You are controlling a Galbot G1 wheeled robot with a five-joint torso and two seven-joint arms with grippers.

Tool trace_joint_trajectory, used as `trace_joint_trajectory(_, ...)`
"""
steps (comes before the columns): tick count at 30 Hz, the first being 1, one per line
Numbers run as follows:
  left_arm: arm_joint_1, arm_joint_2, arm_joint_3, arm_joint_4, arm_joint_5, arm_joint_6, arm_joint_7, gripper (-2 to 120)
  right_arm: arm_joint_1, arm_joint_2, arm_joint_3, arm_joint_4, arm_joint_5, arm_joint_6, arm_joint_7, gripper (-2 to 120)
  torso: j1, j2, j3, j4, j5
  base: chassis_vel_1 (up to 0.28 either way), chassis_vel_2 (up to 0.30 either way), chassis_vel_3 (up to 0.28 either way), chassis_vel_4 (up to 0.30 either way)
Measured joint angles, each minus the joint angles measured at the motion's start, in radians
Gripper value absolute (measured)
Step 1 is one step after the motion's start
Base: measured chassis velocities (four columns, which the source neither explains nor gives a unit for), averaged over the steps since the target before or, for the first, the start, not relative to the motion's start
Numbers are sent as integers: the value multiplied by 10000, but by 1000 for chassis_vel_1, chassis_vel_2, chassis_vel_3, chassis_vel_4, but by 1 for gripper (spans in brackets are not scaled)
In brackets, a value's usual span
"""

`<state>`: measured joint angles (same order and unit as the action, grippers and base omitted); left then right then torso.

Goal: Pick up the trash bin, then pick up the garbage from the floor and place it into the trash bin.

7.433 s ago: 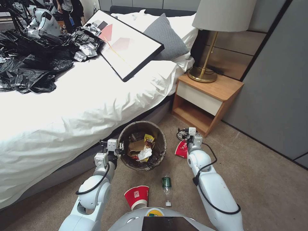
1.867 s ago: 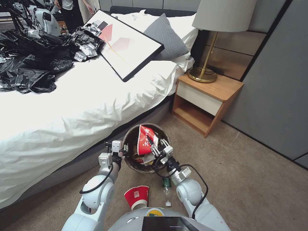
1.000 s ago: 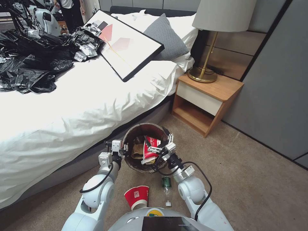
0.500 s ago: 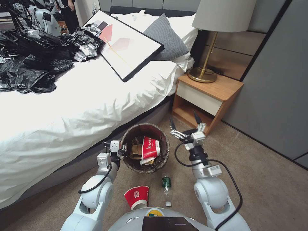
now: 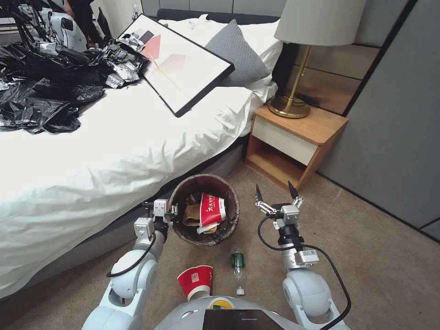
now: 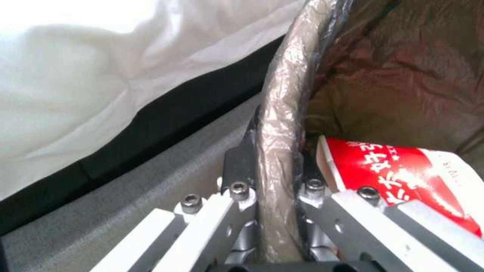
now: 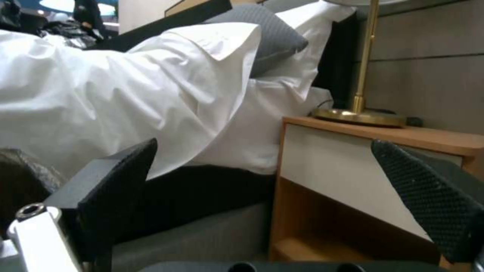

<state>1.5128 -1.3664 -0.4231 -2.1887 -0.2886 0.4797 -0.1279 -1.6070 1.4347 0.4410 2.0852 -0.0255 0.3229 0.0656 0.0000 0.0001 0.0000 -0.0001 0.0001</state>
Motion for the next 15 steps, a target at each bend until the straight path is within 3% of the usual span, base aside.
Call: trace_joint_trajectory(15,-17,-17,-51,-72,-33,0,-2,3,232,14,-130,-74,100,-96,-19,100,0,0,0,1,-1,0,0,0,0)
